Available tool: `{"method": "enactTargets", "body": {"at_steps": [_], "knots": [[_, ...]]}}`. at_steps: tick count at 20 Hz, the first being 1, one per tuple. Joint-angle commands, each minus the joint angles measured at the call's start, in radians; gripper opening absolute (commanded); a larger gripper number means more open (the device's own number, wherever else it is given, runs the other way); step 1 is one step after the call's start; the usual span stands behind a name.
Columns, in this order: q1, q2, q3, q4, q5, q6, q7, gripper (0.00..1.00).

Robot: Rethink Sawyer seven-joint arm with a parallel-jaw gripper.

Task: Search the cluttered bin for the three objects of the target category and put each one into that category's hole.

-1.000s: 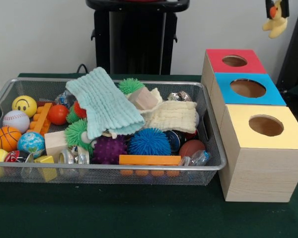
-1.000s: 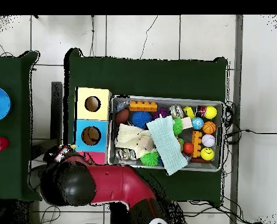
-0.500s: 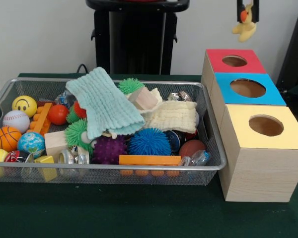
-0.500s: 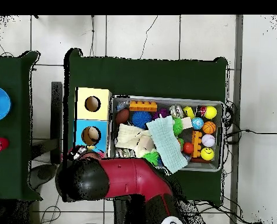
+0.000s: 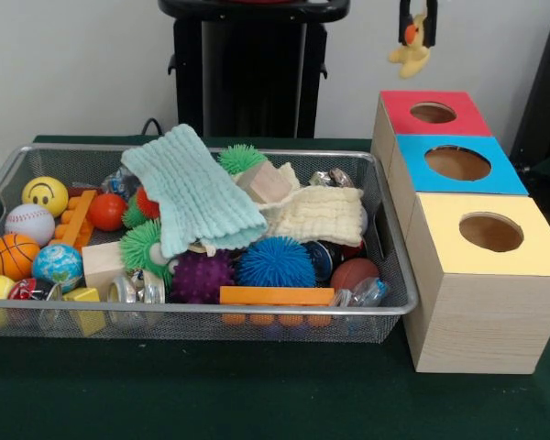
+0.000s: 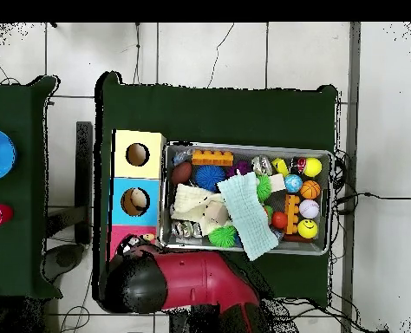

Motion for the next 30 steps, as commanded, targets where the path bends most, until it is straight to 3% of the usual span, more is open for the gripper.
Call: {"method": "enactTargets", "body": {"at_steps": [1,7,15,20,27,30], "knots": [[0.051,0.087,-0.082,0.135,-0.067,-0.167,0.140,0.00],[0.076,0.229,-0.114,0.144,-0.078,-0.400,0.146,0.00],[0.139,0.325,-0.116,0.113,-0.004,-0.523,0.169,0.00],[0.052,0.302,-0.044,0.119,-0.005,-0.475,0.119,0.00],[0.052,0.161,0.016,0.166,0.081,-0.378,0.163,0.00],[0.062,0.141,0.022,0.168,0.113,-0.359,0.169,0.00]]}}
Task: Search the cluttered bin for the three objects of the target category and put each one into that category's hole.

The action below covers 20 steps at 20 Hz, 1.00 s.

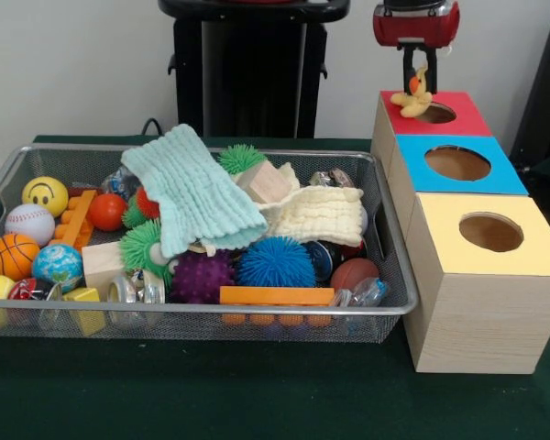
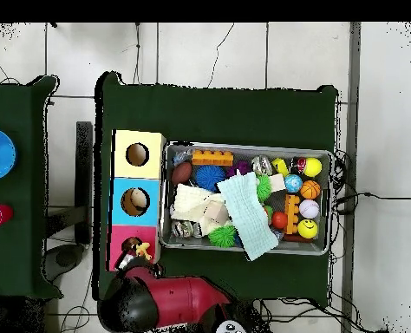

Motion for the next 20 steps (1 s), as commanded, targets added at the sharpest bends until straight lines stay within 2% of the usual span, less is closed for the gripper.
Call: {"method": "enactTargets", "body": {"at_steps": [1,6,11,20], "knots": [[-0.017,-0.052,0.076,0.022,0.103,0.106,0.168,0.00],[-0.027,-0.059,0.116,0.027,0.155,0.103,0.177,0.00],[0.015,-0.025,0.095,0.006,0.186,0.066,0.184,0.00],[0.011,0.073,0.086,-0.009,0.150,-0.060,0.160,0.00]]}}
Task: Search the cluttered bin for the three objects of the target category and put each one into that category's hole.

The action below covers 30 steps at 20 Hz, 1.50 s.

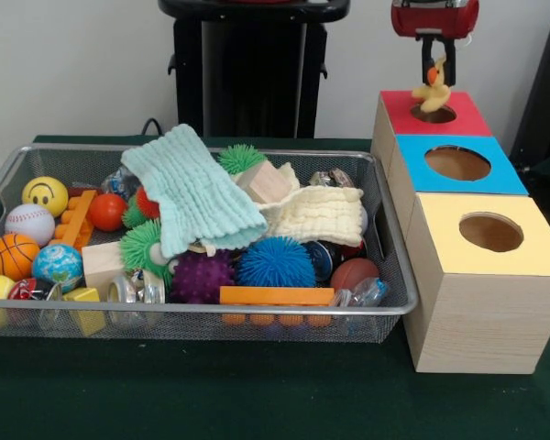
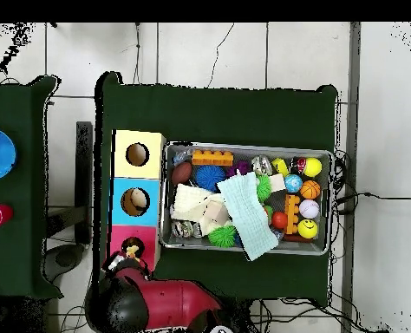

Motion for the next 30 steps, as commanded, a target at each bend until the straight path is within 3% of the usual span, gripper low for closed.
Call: {"method": "enactTargets", "body": {"at_steps": [1,7,12,19,30], "knots": [[-0.022,0.112,0.057,-0.043,0.015,-0.096,0.154,0.00],[-0.049,0.226,0.035,-0.072,-0.055,-0.208,0.116,0.00],[-0.060,0.281,0.030,-0.090,-0.079,-0.261,0.104,0.00],[-0.081,0.297,0.065,-0.115,-0.082,-0.269,0.110,0.00],[-0.066,0.353,0.029,-0.155,-0.109,-0.310,0.080,0.00]]}}
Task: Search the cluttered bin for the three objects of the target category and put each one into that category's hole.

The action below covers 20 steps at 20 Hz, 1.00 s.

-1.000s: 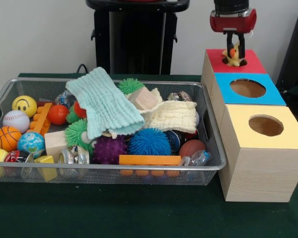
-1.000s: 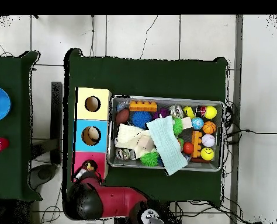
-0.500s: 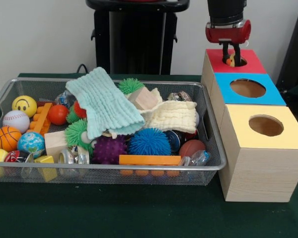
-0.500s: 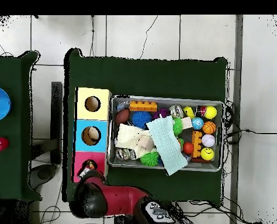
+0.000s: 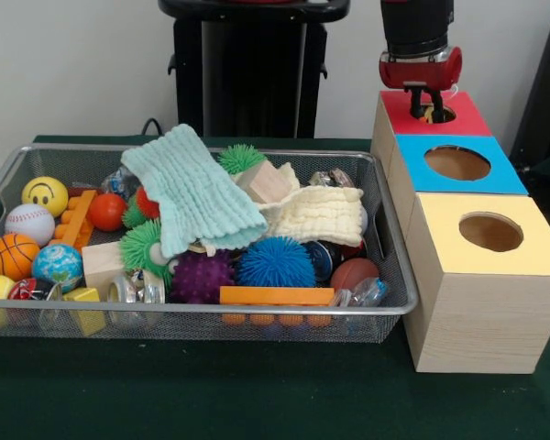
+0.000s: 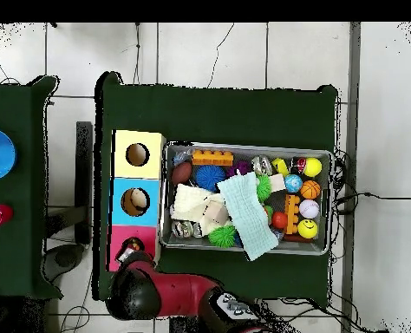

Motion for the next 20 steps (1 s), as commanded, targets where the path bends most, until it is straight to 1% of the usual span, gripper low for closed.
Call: {"method": "enactTargets", "body": {"at_steps": [1,4,6,12,16,19,20], "knots": [[-0.014,0.100,0.013,-0.125,-0.056,-0.042,0.077,0.00],[-0.015,0.108,0.002,-0.137,-0.071,-0.041,0.068,0.00],[-0.022,0.111,0.007,-0.142,-0.082,-0.033,0.067,0.00],[-0.012,0.126,-0.008,-0.166,-0.091,-0.034,0.073,0.00],[-0.039,0.137,0.021,-0.170,-0.103,-0.013,0.075,0.00],[-0.036,0.130,0.019,-0.177,-0.093,0.026,0.070,0.00],[-0.026,0.126,0.008,-0.182,-0.092,0.024,0.067,0.00]]}}
